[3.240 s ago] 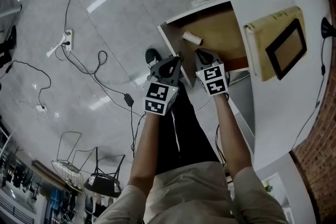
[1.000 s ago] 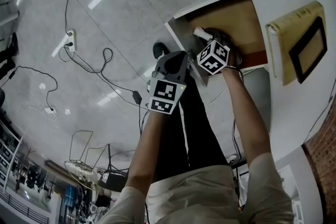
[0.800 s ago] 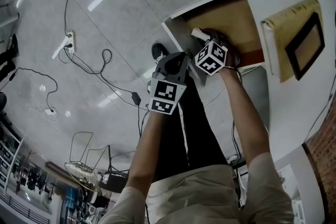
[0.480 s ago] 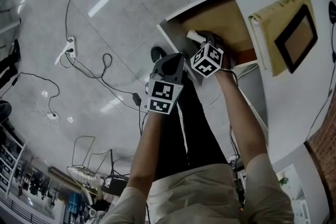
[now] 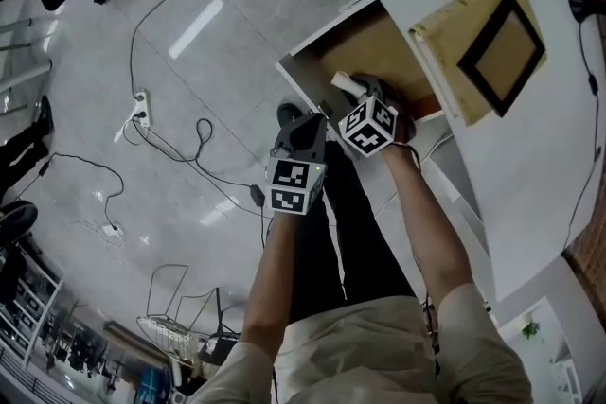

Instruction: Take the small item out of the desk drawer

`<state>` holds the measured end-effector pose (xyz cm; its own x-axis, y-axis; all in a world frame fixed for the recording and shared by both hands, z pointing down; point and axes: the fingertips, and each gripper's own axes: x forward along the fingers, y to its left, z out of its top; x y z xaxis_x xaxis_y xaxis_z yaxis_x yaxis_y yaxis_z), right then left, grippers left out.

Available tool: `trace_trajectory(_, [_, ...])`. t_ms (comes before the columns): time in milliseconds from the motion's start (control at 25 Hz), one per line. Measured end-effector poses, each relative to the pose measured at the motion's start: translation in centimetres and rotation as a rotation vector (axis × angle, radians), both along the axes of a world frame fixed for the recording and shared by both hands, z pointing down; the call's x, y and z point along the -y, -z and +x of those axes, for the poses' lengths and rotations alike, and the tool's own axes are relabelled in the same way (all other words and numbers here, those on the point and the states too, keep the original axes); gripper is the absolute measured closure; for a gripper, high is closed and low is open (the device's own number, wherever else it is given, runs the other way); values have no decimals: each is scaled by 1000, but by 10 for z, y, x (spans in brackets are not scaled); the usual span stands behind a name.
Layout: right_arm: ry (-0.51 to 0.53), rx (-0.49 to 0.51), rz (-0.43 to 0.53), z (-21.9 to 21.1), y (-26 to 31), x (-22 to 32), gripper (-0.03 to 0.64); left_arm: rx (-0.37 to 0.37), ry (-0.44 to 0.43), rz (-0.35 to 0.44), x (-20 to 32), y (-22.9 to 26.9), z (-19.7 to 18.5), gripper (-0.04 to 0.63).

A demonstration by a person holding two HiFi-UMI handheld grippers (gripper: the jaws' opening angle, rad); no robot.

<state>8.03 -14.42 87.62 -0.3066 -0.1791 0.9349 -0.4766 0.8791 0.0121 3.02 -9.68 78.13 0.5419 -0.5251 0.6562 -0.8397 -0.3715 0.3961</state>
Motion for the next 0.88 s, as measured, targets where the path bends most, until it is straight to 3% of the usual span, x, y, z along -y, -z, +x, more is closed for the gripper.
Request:
trace_trajectory(320, [-125, 73, -3, 7, 22, -15, 456, 3, 73, -5, -4, 15, -7, 578])
trace_trajectory(520, [-176, 108, -31, 12, 34, -29, 457, 40, 79, 7, -14, 25, -18, 578])
trace_trajectory(880, [-253, 171, -38, 15, 70, -43, 457, 37, 79, -18, -23, 41, -15, 578])
